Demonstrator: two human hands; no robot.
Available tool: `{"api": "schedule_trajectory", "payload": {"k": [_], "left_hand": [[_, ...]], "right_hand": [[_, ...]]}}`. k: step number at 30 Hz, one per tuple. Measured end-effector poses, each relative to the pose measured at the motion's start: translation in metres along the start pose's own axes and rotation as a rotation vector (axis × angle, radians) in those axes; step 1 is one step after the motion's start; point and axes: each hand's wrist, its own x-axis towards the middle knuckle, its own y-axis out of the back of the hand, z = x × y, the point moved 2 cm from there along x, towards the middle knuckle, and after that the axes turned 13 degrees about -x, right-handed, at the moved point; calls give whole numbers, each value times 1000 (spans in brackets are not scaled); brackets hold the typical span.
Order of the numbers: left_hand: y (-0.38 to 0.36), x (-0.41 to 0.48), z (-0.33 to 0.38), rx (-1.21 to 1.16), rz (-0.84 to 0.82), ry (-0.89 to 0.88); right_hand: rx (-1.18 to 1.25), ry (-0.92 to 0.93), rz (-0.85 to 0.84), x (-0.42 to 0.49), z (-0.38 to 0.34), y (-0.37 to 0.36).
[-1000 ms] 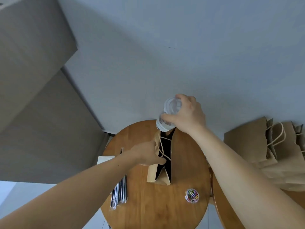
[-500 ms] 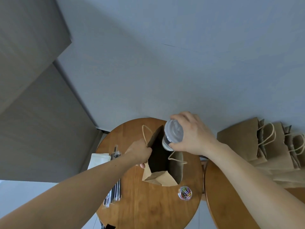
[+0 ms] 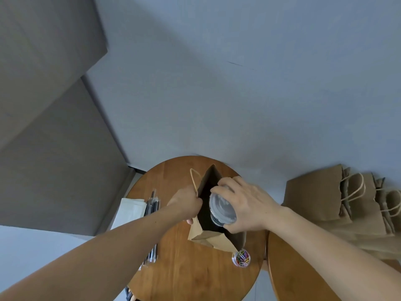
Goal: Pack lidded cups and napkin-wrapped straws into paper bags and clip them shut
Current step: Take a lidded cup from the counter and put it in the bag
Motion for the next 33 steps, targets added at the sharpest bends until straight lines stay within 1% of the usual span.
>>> {"api": "schedule_trajectory", "payload": {"k": [1,3,4,6,8,10,12,14,18,21,25,28,33], "left_hand": [[1,-1,-1,-8,1,9],[3,-2,-4,-13,7,25],[3,-3,-5,-6,12,29],[3,-5,-5,3,18,26],[-1,-10,-3,25,7,14],[-5,-15,-1,54,2,-1],[-7,-19,0,78,-1,-6],[-6,-22,1,108,12,-6],[1,-26,3,121,47,-38],[3,-27,3,133,86,-61],[0,-25,1,116,87,-89],[-2,-24,0,122,81,-91],[-2,-25,-2,129,81,-98]], "right_hand": [[17,-74,-34,0,1,-6],[-60,-156,-87,2,1,-15],[-126,-166,-104,5,-1,-19],[-241,-129,-126,14,-11,-29],[-290,-82,-146,24,-22,-40],[-188,-134,-191,34,-24,-53],[20,-271,-244,44,-22,-67],[146,-370,-269,54,-25,-84],[116,-411,-353,75,-40,-127],[55,-364,-386,81,-42,-153],[85,-356,-385,84,-48,-175],[35,-323,-360,86,-53,-180],[127,-385,-345,87,-54,-178]]}}
